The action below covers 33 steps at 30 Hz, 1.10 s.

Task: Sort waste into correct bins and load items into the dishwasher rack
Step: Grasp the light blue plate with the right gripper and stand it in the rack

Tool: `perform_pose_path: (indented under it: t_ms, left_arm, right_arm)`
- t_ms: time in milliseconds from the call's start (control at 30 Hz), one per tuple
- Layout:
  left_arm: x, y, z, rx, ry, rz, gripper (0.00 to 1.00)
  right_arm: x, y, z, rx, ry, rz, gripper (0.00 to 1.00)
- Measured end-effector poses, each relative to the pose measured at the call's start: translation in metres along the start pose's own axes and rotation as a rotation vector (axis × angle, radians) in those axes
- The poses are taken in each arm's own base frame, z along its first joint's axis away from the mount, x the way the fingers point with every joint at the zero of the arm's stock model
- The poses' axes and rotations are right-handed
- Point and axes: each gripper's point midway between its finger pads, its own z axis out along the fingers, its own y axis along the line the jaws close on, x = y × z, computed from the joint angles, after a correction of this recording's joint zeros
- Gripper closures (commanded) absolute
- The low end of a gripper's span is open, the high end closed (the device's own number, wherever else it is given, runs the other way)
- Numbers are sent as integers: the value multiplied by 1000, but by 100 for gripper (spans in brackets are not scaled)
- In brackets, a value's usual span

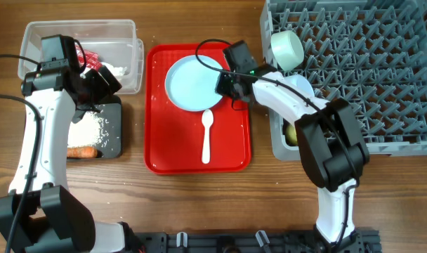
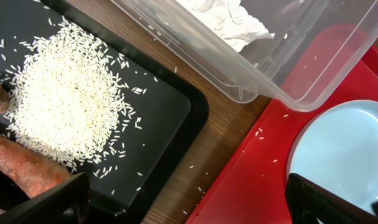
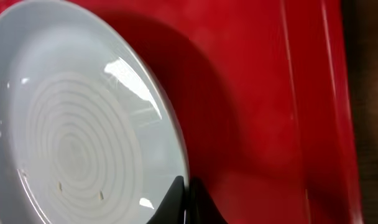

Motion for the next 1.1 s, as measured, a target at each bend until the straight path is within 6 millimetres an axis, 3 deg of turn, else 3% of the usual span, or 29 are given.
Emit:
perform_pose_path:
  t_ms: [133,233,433,500,567,667,933,1100]
  left_arm:
    - [0,0,0,0,0,0,0]
    - [0,0,0,0,0,0,0]
    - [0,0,0,0,0,0,0]
    - [0,0,0,0,0,0,0]
    - [0,0,0,0,0,0,0]
    - [0,0,0,0,0,0,0]
    - [0,0,0,0,0,0,0]
    - [0,0,0,0,0,0,0]
  right_arm:
    - [-11,-1,-23,56,-21,-181,96]
    - [-38,-3,-68,130,-143,-297,96]
    - [-106,-9,-231,324,-568,-395,96]
    - [-119,-20,-285,429,-691,-407,96]
    - [-126,-37,-322,552,-759,-415,96]
    - [-129,-53,-340,683,-773,-436,96]
    - [-132,-61,-355,793,-805,-430,96]
    - [-146,-123,-381,973,-783,-324,96]
